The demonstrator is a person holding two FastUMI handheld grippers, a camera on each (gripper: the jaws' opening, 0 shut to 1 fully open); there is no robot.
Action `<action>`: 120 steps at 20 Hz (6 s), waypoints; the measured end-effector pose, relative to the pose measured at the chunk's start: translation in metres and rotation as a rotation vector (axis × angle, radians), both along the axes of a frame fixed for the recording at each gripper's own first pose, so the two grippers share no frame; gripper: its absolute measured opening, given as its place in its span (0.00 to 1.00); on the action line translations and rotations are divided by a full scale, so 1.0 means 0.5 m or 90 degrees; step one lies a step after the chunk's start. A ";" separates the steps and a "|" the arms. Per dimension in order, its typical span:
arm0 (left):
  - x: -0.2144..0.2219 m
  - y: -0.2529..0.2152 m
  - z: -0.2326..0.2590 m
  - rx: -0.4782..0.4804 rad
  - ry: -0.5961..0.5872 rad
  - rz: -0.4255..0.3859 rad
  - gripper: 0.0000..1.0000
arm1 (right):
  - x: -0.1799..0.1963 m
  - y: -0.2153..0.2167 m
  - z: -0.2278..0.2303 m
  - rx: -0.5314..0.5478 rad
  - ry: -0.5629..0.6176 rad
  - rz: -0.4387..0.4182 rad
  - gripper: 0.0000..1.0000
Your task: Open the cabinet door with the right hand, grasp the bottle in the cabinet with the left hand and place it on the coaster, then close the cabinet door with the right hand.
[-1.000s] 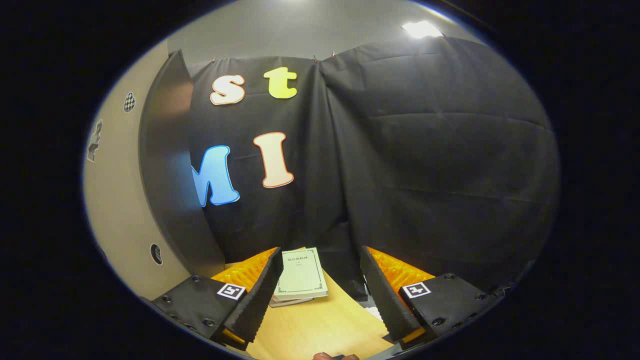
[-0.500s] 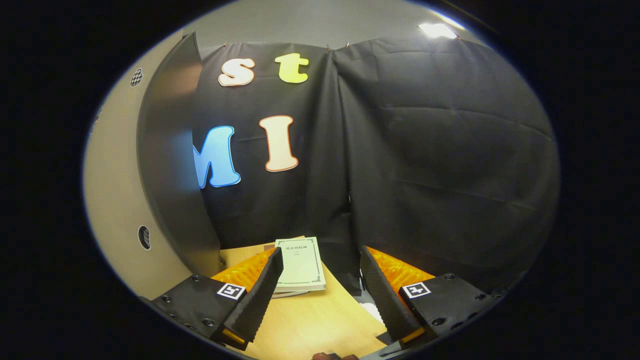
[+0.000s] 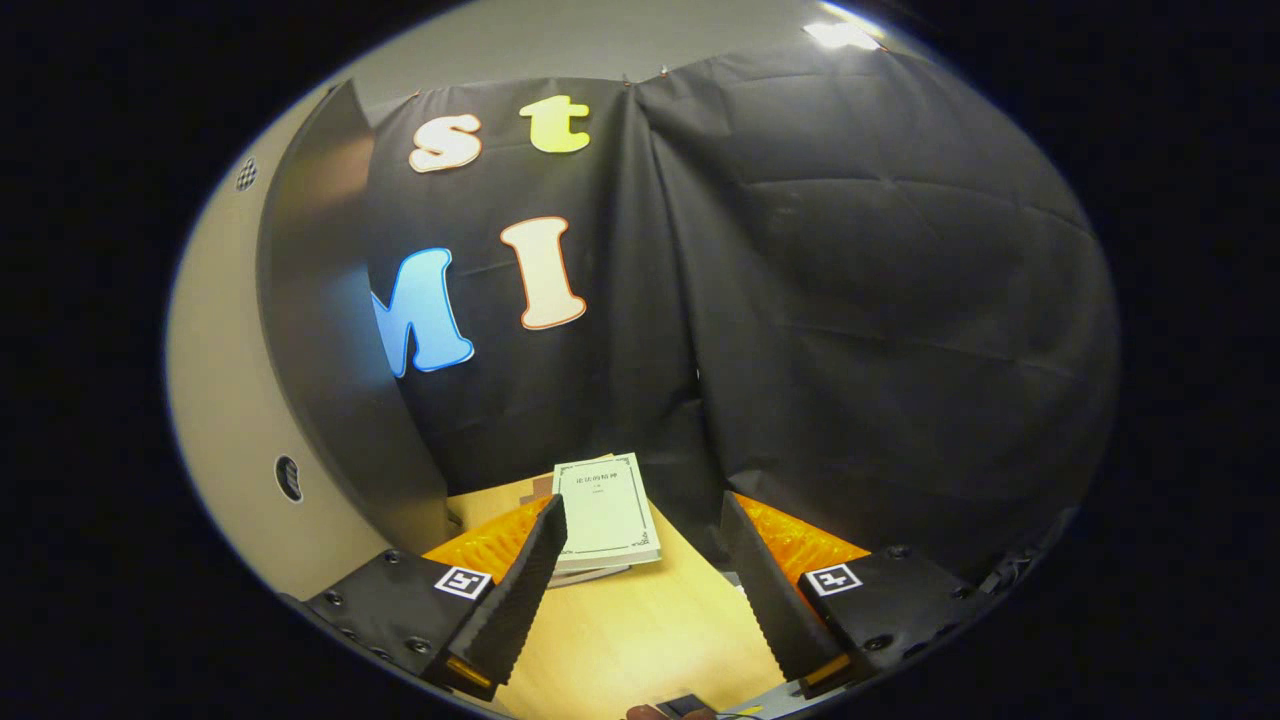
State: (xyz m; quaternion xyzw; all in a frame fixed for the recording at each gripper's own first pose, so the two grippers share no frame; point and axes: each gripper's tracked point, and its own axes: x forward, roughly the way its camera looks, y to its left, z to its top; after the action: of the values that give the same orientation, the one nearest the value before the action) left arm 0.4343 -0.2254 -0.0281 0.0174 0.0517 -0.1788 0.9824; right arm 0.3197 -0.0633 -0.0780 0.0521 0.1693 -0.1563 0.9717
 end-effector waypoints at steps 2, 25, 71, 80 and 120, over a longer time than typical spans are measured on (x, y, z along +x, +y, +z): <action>0.005 -0.005 0.001 0.009 -0.005 0.002 0.88 | 0.000 0.011 -0.011 -0.009 0.013 0.010 0.98; -0.235 0.090 0.140 -0.025 -0.088 -0.020 0.70 | -0.032 0.016 -0.003 -0.001 -0.005 0.022 0.98; -0.635 0.604 -0.646 0.016 0.058 0.220 0.71 | -0.211 0.125 -0.011 -0.066 0.090 0.002 0.99; -0.646 0.607 -0.617 0.037 0.068 0.231 0.83 | -0.242 0.135 -0.049 -0.032 0.088 0.006 1.00; -0.908 0.270 0.117 -0.039 -0.093 0.394 0.87 | -0.184 0.274 0.239 0.082 -0.167 0.445 0.98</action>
State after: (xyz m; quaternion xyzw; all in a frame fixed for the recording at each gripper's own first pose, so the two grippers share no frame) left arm -0.0199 -0.0903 0.0303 -0.0161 -0.0219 0.1291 0.9913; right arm 0.2277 0.0739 0.0415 0.0717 0.0608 0.2037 0.9745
